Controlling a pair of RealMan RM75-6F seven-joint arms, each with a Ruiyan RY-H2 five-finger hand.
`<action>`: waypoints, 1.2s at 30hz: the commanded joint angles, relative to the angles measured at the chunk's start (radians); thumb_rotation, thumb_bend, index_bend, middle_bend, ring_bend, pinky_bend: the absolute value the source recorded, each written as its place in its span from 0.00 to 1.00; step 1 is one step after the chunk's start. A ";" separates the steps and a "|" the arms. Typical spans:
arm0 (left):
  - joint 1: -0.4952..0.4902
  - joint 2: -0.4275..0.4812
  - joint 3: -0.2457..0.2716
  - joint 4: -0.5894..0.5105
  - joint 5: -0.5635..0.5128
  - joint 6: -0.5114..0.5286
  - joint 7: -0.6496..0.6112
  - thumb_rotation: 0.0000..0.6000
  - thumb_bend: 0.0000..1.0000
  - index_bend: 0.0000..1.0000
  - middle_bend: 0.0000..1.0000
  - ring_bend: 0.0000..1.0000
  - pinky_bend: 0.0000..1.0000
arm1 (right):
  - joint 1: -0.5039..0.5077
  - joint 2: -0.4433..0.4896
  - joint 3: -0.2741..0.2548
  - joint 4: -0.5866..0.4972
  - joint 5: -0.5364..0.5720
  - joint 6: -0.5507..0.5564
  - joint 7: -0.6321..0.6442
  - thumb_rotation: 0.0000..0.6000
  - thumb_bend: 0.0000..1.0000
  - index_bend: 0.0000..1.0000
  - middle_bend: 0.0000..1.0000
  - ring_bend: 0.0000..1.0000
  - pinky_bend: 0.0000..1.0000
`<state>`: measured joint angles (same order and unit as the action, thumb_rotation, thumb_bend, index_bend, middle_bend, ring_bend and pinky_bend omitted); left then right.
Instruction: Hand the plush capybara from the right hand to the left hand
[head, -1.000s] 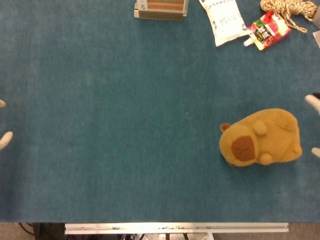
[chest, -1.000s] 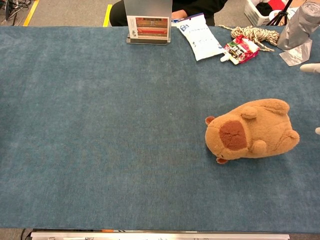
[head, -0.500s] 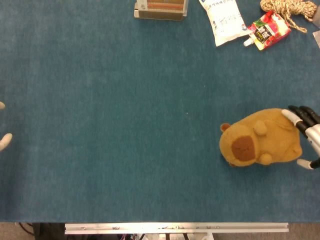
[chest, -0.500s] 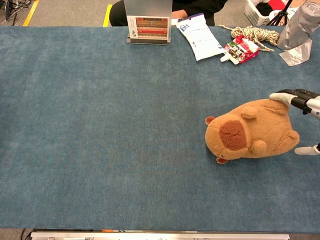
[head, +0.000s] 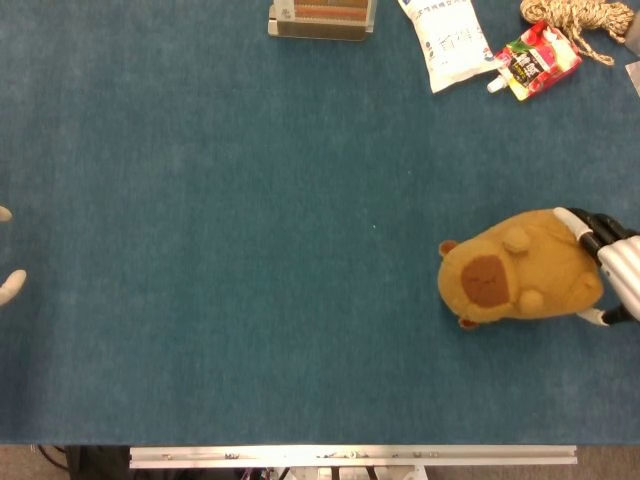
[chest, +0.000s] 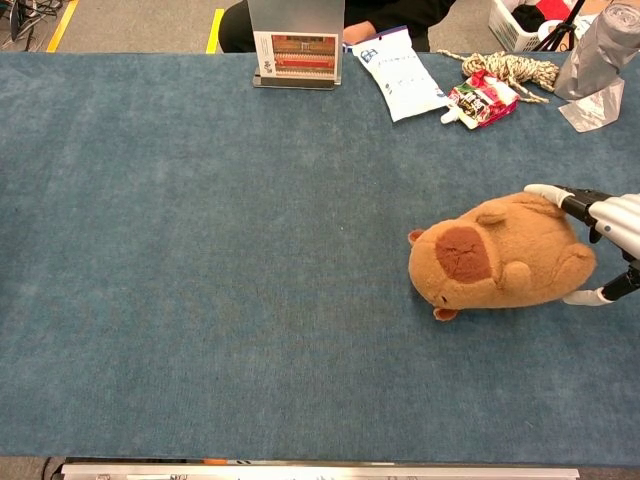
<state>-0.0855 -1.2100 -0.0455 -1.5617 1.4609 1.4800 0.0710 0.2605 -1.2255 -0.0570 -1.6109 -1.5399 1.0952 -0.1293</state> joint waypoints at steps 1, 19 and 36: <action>0.000 -0.001 0.000 0.000 -0.002 -0.003 -0.001 1.00 0.15 0.35 0.32 0.33 0.47 | -0.010 -0.059 0.014 0.067 -0.021 0.053 0.041 1.00 0.00 0.18 0.22 0.26 0.51; 0.003 -0.009 0.004 0.004 -0.006 -0.008 -0.005 1.00 0.15 0.36 0.32 0.33 0.49 | -0.047 -0.230 0.039 0.279 -0.096 0.266 0.196 1.00 0.00 0.67 0.69 0.73 0.78; 0.002 -0.014 0.001 0.004 -0.005 -0.009 -0.008 1.00 0.15 0.36 0.32 0.33 0.49 | -0.048 -0.193 0.046 0.200 -0.144 0.353 0.226 1.00 0.03 0.69 0.69 0.74 0.79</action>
<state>-0.0840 -1.2234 -0.0443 -1.5580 1.4559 1.4716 0.0630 0.2113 -1.4184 -0.0107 -1.4100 -1.6828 1.4467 0.0959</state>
